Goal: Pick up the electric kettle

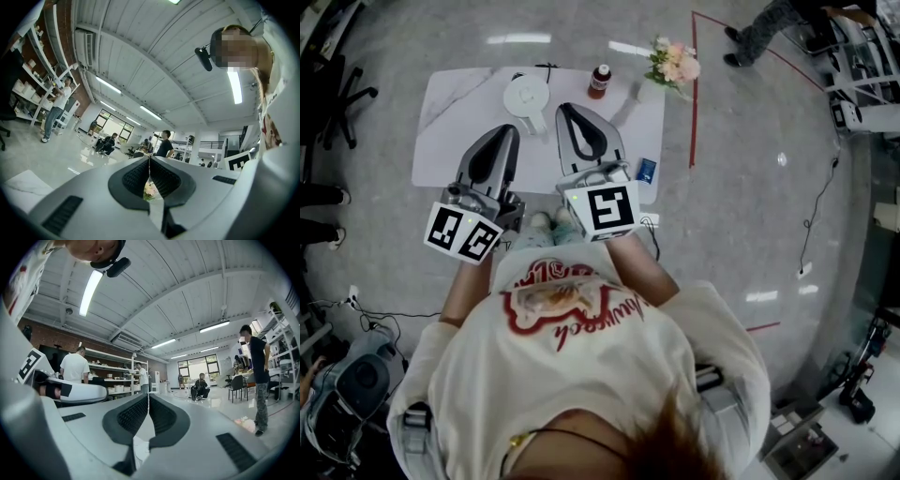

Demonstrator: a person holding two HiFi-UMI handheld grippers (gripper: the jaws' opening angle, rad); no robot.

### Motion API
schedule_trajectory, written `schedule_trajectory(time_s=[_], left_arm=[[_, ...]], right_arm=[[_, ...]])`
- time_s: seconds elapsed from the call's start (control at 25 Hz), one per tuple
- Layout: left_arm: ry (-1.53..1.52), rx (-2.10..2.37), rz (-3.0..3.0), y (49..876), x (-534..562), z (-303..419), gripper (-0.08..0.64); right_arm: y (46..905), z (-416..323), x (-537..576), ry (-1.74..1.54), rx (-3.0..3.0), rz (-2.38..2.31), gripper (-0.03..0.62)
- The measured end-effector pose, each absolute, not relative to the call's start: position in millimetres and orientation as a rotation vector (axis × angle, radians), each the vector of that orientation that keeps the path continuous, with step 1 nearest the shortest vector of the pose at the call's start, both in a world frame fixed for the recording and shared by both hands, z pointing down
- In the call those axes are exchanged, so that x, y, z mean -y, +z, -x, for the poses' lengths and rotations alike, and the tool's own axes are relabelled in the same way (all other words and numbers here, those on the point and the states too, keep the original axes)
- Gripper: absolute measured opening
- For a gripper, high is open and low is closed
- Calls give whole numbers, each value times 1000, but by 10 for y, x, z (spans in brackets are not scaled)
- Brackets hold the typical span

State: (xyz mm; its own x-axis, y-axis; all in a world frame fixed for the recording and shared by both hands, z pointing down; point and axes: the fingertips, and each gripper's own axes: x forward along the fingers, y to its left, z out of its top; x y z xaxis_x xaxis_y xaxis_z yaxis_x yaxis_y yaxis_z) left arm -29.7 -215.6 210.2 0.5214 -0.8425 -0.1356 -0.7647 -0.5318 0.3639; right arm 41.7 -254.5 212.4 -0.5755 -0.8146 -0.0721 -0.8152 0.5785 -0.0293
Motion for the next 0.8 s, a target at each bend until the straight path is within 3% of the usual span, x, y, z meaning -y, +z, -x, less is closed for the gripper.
schedule_trajectory(time_s=[0.8], left_arm=[[-403,1343,-2461,2352,2293,763,14]], right_arm=[[2463,-68,2591,-98,-2733,1484,18]])
